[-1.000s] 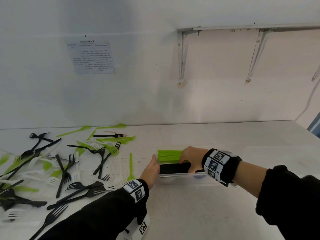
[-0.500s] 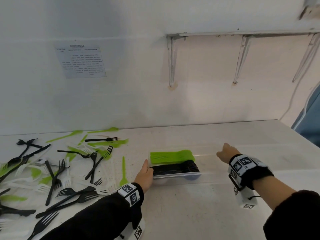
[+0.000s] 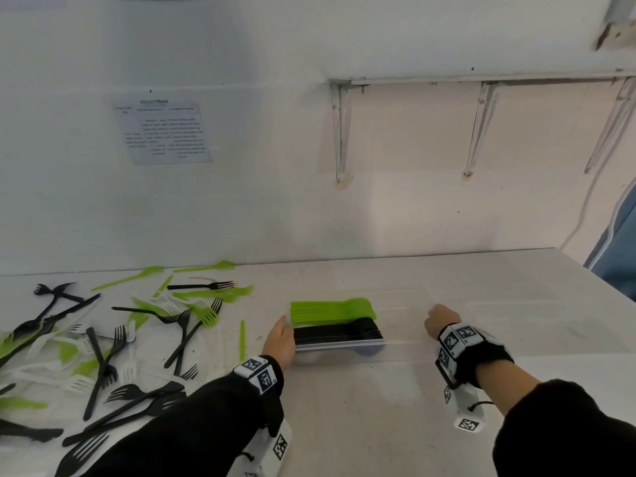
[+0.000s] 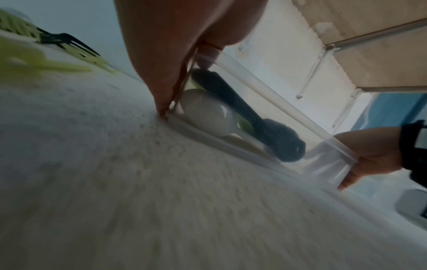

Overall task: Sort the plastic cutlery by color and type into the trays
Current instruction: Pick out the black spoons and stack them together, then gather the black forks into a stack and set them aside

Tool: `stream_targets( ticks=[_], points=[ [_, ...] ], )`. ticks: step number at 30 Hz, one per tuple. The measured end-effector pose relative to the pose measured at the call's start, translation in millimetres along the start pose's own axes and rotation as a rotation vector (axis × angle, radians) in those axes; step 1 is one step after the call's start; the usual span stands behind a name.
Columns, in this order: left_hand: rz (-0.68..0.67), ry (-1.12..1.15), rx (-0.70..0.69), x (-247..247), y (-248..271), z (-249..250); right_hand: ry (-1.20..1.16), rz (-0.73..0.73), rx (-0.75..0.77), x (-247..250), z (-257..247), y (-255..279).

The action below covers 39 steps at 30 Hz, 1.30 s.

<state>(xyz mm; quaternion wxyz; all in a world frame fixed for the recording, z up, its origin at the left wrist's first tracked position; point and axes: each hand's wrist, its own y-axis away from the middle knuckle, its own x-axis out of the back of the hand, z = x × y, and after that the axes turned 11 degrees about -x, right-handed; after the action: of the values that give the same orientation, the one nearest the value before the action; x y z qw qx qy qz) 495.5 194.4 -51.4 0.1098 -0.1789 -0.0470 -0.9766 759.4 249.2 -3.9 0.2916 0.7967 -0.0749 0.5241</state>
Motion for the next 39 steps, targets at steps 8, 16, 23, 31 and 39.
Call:
stream_targets(
  ticks=[8,16,23,31,39],
  points=[
    [0.074,0.014,0.031,10.0,-42.6,6.6,-0.096,0.024,0.023,-3.4,-40.6,-8.1],
    [0.062,-0.005,0.047,10.7,-49.8,1.2,-0.189,-0.005,-0.001,-6.1,-37.0,-11.9],
    [0.144,-0.285,-0.031,-10.9,-13.8,31.5,-0.345,-0.005,0.127,15.9,-16.8,-3.8],
    [-0.152,-0.084,-0.343,-135.4,73.0,86.4,-0.394,0.254,0.165,90.0,88.2,-21.8],
    [-0.309,-0.115,-0.070,-250.7,82.3,113.1,-0.309,0.324,-0.135,137.3,222.7,-83.6]
  ],
)
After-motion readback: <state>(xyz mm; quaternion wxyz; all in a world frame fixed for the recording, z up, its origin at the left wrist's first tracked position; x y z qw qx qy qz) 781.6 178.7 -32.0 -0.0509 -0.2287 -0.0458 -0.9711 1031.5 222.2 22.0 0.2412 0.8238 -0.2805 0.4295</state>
